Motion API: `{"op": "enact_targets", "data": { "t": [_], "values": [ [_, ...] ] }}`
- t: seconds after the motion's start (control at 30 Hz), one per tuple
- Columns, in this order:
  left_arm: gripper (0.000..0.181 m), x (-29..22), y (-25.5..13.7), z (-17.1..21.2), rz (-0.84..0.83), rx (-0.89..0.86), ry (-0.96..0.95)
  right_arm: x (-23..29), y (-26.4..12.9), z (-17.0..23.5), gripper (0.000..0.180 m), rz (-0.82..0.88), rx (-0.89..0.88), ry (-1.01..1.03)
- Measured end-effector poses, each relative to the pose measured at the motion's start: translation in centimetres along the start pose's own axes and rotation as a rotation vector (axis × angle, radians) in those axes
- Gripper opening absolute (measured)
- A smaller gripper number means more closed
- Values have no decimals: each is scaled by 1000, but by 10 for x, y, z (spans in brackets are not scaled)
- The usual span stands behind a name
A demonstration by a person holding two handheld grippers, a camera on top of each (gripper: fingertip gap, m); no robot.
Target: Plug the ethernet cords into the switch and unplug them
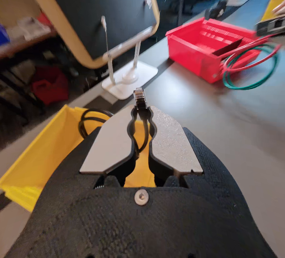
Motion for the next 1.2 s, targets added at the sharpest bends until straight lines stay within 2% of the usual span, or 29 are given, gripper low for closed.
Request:
{"op": "enact_targets", "data": {
  "t": [0.03,0.2,0.3,0.47,0.57,0.63,0.77,0.93,1.07,1.2],
  "values": [
    [13,-13,-6,-10,30,-48,23,-1,-1,1,27,4,5,2],
    [13,-81,-14,-38,244,-174,67,-7,-4,4,27,15,12,13],
    [13,-128,-14,-41,500,-231,53,-10,-6,7,27,23,19,13],
    [13,-186,1,-18,967,-284,-46,-14,-9,16,27,31,38,34],
    [13,-194,26,2,1117,-267,-231,-14,-10,19,27,30,47,35],
    [13,-188,47,19,1134,-209,-329,-14,-10,21,27,28,49,36],
    [13,-166,75,52,1038,-44,-368,-14,-10,23,27,25,49,42],
    [13,-141,81,58,939,2,-379,-10,-7,24,27,15,53,43],
    [13,-134,84,68,886,114,-385,-7,-5,22,27,8,52,37],
    [13,-129,87,72,820,149,-347,-8,-5,21,26,8,50,36]
  ]
}}
Point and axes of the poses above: each gripper's, where its closed fingertips meet, y out along the fingers, z out of its underside, x = y × z across the jaws, the point moved 1 cm from there along -y, back along the fingers, and after that the axes turned 15 degrees about -y, right-handed, at the moved point
